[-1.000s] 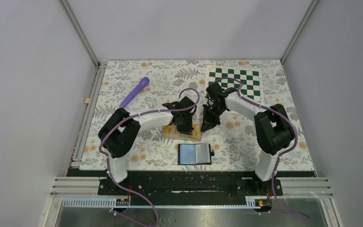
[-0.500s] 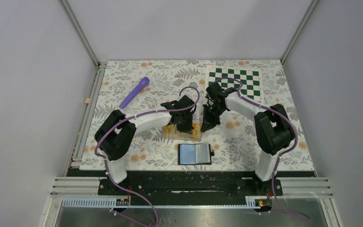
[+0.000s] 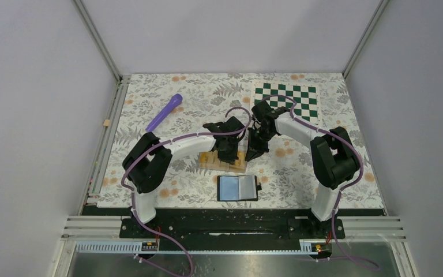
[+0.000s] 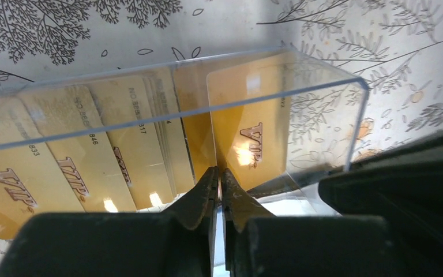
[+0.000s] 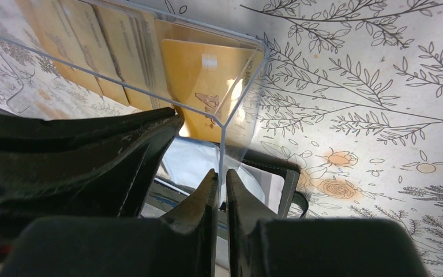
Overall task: Put the credit cards into the card holder
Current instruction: Pick up the credit card from the storage box.
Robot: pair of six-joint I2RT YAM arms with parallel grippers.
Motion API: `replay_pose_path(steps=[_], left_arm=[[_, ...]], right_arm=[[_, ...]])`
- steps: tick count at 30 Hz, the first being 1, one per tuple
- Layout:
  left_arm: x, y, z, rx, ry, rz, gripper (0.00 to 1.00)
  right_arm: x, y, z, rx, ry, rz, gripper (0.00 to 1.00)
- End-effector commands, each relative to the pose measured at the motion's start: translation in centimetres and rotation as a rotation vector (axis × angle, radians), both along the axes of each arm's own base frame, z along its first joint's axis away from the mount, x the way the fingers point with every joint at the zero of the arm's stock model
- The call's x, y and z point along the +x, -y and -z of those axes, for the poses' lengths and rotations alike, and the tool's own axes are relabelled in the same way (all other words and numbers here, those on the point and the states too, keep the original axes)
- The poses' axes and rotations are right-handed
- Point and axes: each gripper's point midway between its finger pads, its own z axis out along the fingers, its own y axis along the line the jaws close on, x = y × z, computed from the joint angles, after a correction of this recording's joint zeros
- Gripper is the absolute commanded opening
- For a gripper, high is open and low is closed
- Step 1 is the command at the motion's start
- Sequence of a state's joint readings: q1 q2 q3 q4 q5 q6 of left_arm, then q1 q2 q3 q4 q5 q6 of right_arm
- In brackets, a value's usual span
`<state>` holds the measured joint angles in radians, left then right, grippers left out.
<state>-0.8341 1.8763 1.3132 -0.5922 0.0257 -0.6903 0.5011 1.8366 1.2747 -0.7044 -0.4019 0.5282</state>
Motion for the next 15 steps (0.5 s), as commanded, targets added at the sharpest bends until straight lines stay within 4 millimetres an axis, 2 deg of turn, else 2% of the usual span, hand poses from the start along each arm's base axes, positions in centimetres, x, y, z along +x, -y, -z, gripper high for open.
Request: replay_pose_path(steps=[1, 5, 15], left_arm=[[0.1, 1.4, -0.4, -0.025, 0.005, 0.033, 0.05], [0.2, 1.7, -1.2, -0.055, 0.020, 0.021, 0.06], [-0.3, 3.1, -4.2, -0.239, 0.054, -0.001, 0.16]], right_arm=[[-1.1, 0.2, 0.7, -0.007, -0.033, -0.025, 0.12], [-1.1, 0.2, 0.7, -0.009, -0.033, -0.025, 0.12], [-1.3, 0.4, 0.8, -0.013, -0.035, -0.026, 0.12]])
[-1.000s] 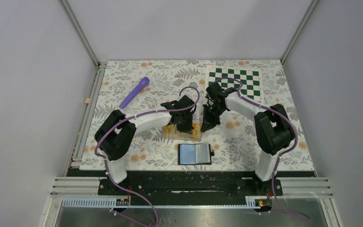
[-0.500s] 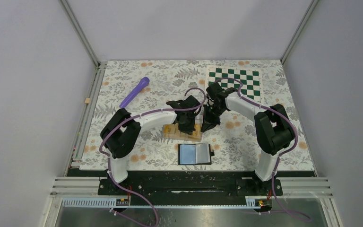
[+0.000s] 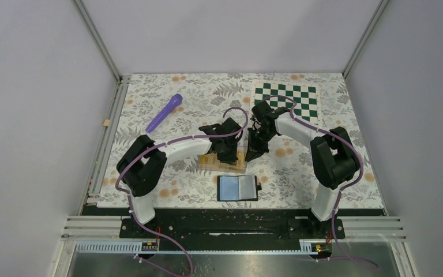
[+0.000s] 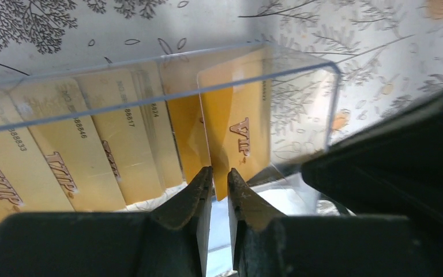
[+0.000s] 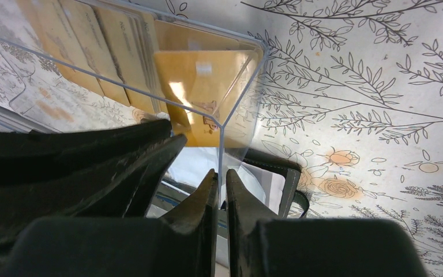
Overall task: Put the credit cards into the card holder
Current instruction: Pick up the credit card from the storage box.
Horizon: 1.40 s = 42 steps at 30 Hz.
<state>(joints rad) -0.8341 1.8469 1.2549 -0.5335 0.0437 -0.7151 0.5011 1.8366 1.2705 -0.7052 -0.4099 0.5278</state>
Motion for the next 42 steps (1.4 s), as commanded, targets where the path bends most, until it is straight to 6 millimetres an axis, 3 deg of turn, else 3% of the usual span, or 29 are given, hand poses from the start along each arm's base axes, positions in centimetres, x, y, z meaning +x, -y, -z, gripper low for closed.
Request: replay_pose_path(steps=[1, 8, 17, 20, 22, 25, 30, 34, 42], left_arm=[[0.1, 3.1, -4.5, -0.212, 0.058, 0.013, 0.16], [0.0, 3.3, -4.8, -0.253, 0.063, 0.009, 0.17], [-0.7, 2.9, -1.7, -0.221, -0.010, 0.003, 0.17], [-0.7, 2.9, -1.7, -0.223, -0.006, 0.003, 0.12], [-0.5, 3.0, -2.1, -0.228, 0.003, 0.008, 0.00], [-0.3, 2.9, -2.8, -0.229, 0.023, 0.011, 0.00], [0.6, 2.4, -5.4, -0.216, 0.094, 0.008, 0.00], [1.4, 1.1, -8.9, -0.205, 0.195, -0.004, 0.00], [0.6, -3.4, -15.5, -0.250, 0.382, -0.064, 0.00]], right_arm=[[-1.0, 0.3, 0.8, -0.015, -0.026, -0.025, 0.12], [-1.0, 0.4, 0.8, -0.018, -0.027, -0.025, 0.12], [-1.2, 0.5, 1.0, -0.019, -0.033, -0.029, 0.12], [-1.2, 0.5, 0.8, -0.024, -0.027, -0.032, 0.12], [-1.1, 0.6, 0.7, -0.028, -0.024, -0.034, 0.13], [-0.9, 0.7, 0.3, -0.030, -0.009, -0.037, 0.14], [-0.2, 0.8, -1.5, -0.031, 0.053, -0.040, 0.36], [0.1, 1.0, -4.2, -0.009, 0.135, -0.049, 0.56], [-1.4, 2.3, -10.2, 0.075, 0.298, -0.046, 0.88]])
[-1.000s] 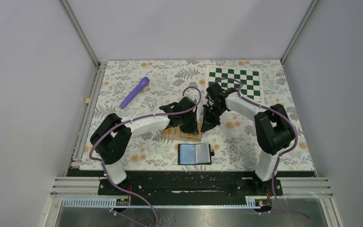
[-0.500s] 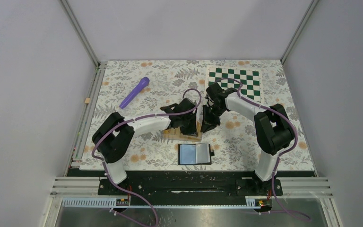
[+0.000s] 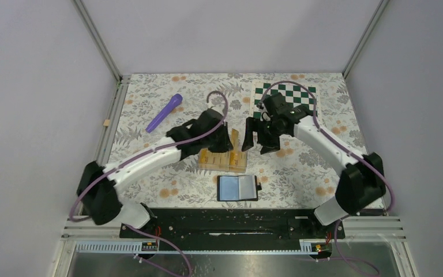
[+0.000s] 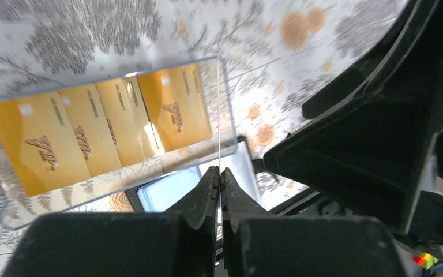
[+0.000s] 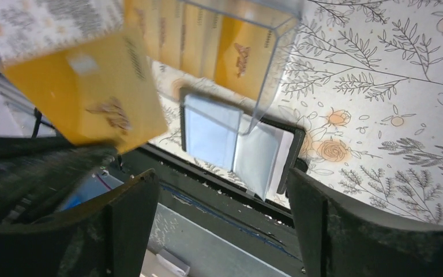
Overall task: Put the credit cards into the card holder
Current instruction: Pick up the credit card from the storage box.
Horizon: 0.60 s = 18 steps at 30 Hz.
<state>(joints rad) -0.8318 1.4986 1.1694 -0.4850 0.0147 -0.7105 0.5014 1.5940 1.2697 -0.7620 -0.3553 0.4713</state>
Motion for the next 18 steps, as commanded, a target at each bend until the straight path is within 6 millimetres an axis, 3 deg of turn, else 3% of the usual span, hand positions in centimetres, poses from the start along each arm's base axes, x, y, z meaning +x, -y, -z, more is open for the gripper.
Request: replay_pose_path(steps=[1, 4, 8, 12, 18], left_arm=[[0.2, -3.0, -5.1, -0.062, 0.156, -0.064, 0.00], [-1.4, -4.0, -6.3, -0.165, 0.163, -0.033, 0.00], [-4.4, -4.3, -6.7, -0.358, 0.125, 0.047, 0.00], [-7.3, -4.0, -7.3, -0.542, 0.099, 0.125, 0.00], [-10.7, -3.5, -9.6, -0.846, 0.070, 0.214, 0.00]], right_arm=[[-1.7, 1.1, -3.9, 0.056, 0.097, -0.018, 0.93], [-3.3, 1.1, -5.6, 0.134, 0.126, -0.034, 0.99], [-5.4, -0.1, -6.9, 0.293, 0.142, -0.067, 1.00], [-7.5, -1.4, -7.2, 0.452, 0.113, -0.102, 0.99], [-8.9, -3.8, -8.0, 0.654, 0.057, -0.116, 0.94]])
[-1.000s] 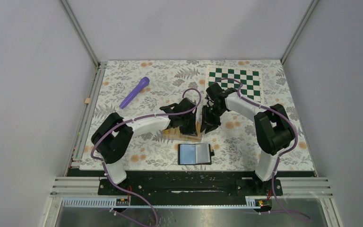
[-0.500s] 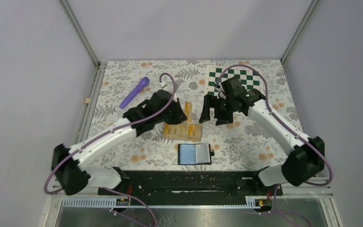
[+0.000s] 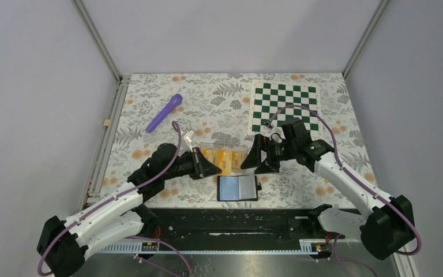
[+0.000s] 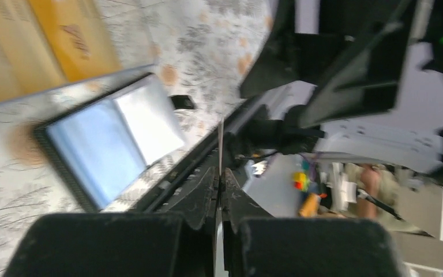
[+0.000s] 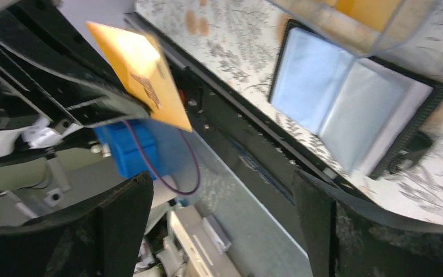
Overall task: Put the credit cards into the card holder
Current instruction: Pick up the credit card from the storage box.
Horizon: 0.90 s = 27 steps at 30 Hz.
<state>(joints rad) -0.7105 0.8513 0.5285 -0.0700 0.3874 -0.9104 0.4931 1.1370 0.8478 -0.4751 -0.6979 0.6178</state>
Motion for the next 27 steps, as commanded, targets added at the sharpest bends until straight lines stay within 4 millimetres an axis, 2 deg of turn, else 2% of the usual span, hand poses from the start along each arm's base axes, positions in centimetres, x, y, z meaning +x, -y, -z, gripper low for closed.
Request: replay_pose_path(steps=[1, 3, 6, 10, 12, 17, 20, 23, 26, 27], left_arm=[[-2.3, 1.5, -6.7, -0.351, 0.076, 0.124, 0.00], [-2.8, 1.4, -6.7, -0.388, 0.068, 0.134, 0.00], [-2.9, 1.3, -6.2, -0.384, 0.051, 0.137, 0.00], [-3.0, 1.4, -6.3, -0.381, 0.050, 0.140, 0.00], [-2.9, 1.4, -6.3, -0.374, 0.051, 0.142, 0.00], [-3.0, 1.5, -6.1, -0.360, 0.045, 0.152, 0.00], [-2.9, 1.5, -5.5, -0.339, 0.038, 0.149, 0.00], [-2.8, 1.4, -4.8, -0.311, 0.028, 0.135, 0.12], [-2.4, 1.1, -4.0, -0.276, 0.020, 0.108, 0.37], [-2.3, 1.0, -3.7, -0.262, 0.016, 0.096, 0.41]], right_arm=[[-0.7, -3.1, -3.5, 0.246, 0.001, -0.064, 0.91], [-0.8, -4.2, -4.1, 0.319, -0.006, -0.082, 0.84], [-0.6, -5.6, -5.7, 0.420, -0.001, -0.091, 0.79], [-0.5, -6.5, -6.4, 0.441, 0.003, -0.107, 0.66], [-0.3, -6.7, -6.6, 0.444, 0.004, -0.106, 0.52], [-0.1, -6.9, -7.1, 0.476, 0.007, -0.097, 0.27], [-0.2, -6.9, -7.2, 0.486, 0.009, -0.104, 0.00], [-0.4, -6.8, -7.0, 0.479, 0.008, -0.104, 0.00], [-0.4, -6.5, -6.4, 0.452, 0.015, -0.089, 0.00], [-0.4, -6.3, -6.1, 0.436, 0.018, -0.082, 0.00]])
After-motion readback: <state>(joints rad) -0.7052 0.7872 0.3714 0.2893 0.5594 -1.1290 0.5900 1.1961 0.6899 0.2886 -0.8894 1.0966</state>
